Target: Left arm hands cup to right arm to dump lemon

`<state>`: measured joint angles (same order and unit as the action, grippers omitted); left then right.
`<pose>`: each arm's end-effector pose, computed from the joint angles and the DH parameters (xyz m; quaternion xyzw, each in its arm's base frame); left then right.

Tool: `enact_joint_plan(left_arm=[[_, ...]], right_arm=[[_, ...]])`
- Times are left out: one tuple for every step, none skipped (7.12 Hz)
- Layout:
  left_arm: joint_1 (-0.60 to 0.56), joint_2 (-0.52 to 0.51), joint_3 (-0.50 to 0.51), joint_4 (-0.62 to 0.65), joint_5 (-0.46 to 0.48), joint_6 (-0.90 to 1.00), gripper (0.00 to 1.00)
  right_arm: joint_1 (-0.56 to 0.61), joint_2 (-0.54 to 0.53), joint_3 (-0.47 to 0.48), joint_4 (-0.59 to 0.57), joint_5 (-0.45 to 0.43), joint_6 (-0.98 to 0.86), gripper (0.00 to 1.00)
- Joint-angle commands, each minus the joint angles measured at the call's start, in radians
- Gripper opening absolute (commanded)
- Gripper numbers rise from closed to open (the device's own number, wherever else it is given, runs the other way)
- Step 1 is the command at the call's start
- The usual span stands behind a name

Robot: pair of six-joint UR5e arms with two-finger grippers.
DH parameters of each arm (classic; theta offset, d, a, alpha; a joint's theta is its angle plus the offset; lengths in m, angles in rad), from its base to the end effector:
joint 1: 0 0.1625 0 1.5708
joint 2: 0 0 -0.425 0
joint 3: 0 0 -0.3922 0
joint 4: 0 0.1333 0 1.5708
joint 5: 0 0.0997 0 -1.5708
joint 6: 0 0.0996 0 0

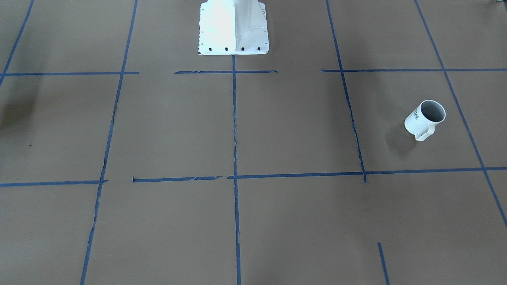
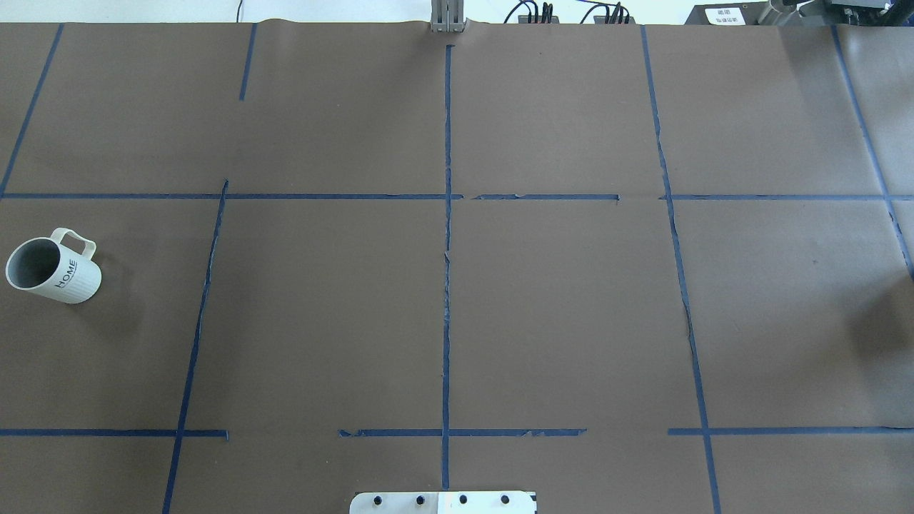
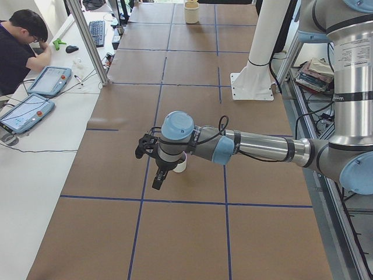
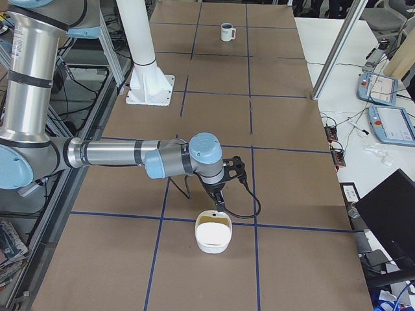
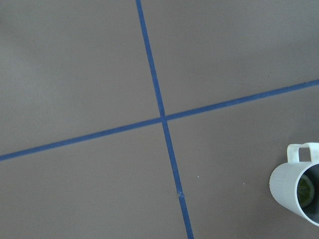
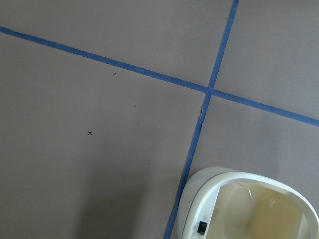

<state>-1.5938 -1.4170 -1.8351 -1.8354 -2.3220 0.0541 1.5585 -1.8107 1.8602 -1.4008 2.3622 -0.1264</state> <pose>-0.0755 -0.4425 0.5704 0.1872 0.3534 0.0826 0.9128 0.0575 -0.4040 0.6025 0.1227 -0.3767 -0.1057 0.9120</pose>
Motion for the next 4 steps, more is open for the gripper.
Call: enact_joint_plan(left_arm=[[0.084,0.035,0.003,-0.105,-0.019,-0.011,1.00],[0.138,0.039,0.007,-0.105,-0.007,-0.190,1.00],[0.193,0.049,0.011,-0.125,0.000,-0.271,1.00],[0.240,0.059,0.014,-0.148,0.007,-0.349,0.99]], right_arm=[[0.000,-0.001,-0.001,0.022,0.002,0.004,1.00],[0.000,-0.007,-0.001,0.026,0.003,0.004,1.00],[0.000,-0.009,-0.001,0.026,0.003,0.002,1.00],[0.000,-0.009,-0.001,0.026,0.003,0.002,1.00]])
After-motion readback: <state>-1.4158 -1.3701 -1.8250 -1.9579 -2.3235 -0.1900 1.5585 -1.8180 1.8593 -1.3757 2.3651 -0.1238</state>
